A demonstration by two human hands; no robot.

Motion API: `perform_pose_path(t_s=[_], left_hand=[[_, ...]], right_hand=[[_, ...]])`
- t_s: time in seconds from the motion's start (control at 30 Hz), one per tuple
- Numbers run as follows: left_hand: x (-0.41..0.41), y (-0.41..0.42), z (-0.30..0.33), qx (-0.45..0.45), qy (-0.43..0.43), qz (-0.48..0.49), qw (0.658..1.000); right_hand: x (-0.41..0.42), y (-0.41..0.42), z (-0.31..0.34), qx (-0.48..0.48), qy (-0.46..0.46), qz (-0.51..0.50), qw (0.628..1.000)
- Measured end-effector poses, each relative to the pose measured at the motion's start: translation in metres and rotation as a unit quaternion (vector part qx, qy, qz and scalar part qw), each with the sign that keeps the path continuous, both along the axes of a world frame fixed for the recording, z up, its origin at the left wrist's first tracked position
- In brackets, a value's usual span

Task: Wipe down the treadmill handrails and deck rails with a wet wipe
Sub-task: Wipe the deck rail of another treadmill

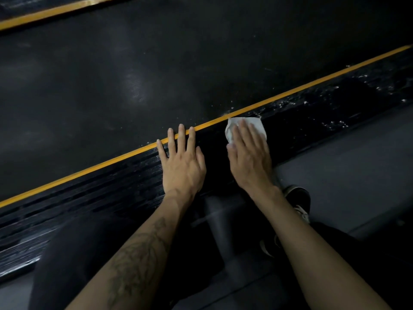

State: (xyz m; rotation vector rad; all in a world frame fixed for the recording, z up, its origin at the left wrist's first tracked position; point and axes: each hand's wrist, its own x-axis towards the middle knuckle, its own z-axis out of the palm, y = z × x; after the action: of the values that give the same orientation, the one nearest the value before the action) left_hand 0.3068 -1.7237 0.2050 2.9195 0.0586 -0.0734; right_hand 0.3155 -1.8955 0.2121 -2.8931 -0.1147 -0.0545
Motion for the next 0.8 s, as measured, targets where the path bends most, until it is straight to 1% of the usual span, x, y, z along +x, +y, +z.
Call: perform_pose_path(t_s=[0.03, 0.1, 0.17, 0.2, 0.23, 0.3, 0.37, 0.4, 0.47, 0.53, 0.57, 0.63, 0.7, 0.73, 0.8], left_hand=[[0.000, 0.000, 0.000, 0.000, 0.001, -0.001, 1.000], [0.000, 0.000, 0.000, 0.000, 0.006, -0.002, 1.000], [0.000, 0.000, 0.000, -0.003, 0.007, -0.003, 1.000], [0.000, 0.000, 0.001, -0.006, 0.004, -0.003, 1.000], [0.001, 0.001, 0.001, -0.008, 0.003, -0.003, 1.000], [0.001, 0.001, 0.002, -0.012, 0.002, -0.005, 1.000], [0.001, 0.000, 0.002, -0.012, 0.001, -0.007, 1.000], [0.001, 0.000, 0.002, -0.011, 0.003, -0.007, 1.000], [0.001, 0.000, 0.002, -0.009, 0.004, -0.006, 1.000], [0.001, 0.000, 0.000, -0.010, -0.003, -0.006, 1.000], [0.001, 0.000, 0.000, -0.012, -0.007, -0.007, 1.000], [0.002, 0.000, -0.001, -0.016, -0.012, -0.008, 1.000], [0.002, 0.001, -0.001, -0.017, -0.010, -0.008, 1.000], [0.002, 0.001, -0.001, -0.018, -0.008, -0.009, 1.000], [0.002, 0.001, -0.002, -0.023, -0.002, -0.011, 1.000]], right_hand=[[-0.005, 0.009, -0.001, 0.002, 0.002, 0.007, 1.000], [-0.017, 0.021, -0.003, 0.010, 0.006, 0.079, 0.997], [-0.019, 0.011, -0.004, -0.009, 0.004, 0.162, 0.987], [-0.015, 0.002, -0.003, -0.014, -0.006, 0.170, 0.985], [-0.009, -0.006, -0.003, -0.012, -0.013, 0.150, 0.988], [0.000, -0.015, 0.000, -0.003, -0.011, 0.061, 0.998], [-0.002, -0.005, -0.001, -0.003, -0.008, 0.001, 1.000], [-0.006, 0.005, -0.002, -0.001, -0.009, 0.002, 1.000], [-0.017, 0.016, -0.004, 0.008, -0.021, 0.061, 0.998], [-0.020, 0.007, -0.006, -0.003, -0.031, 0.128, 0.991], [-0.017, -0.003, -0.006, -0.010, -0.033, 0.133, 0.991], [-0.011, -0.017, -0.004, -0.001, -0.032, 0.073, 0.997], [-0.011, -0.010, -0.003, 0.017, -0.027, 0.002, 0.999], [-0.015, 0.001, -0.003, 0.021, -0.026, -0.007, 0.999], [-0.026, 0.018, -0.006, 0.022, -0.031, 0.040, 0.998]])
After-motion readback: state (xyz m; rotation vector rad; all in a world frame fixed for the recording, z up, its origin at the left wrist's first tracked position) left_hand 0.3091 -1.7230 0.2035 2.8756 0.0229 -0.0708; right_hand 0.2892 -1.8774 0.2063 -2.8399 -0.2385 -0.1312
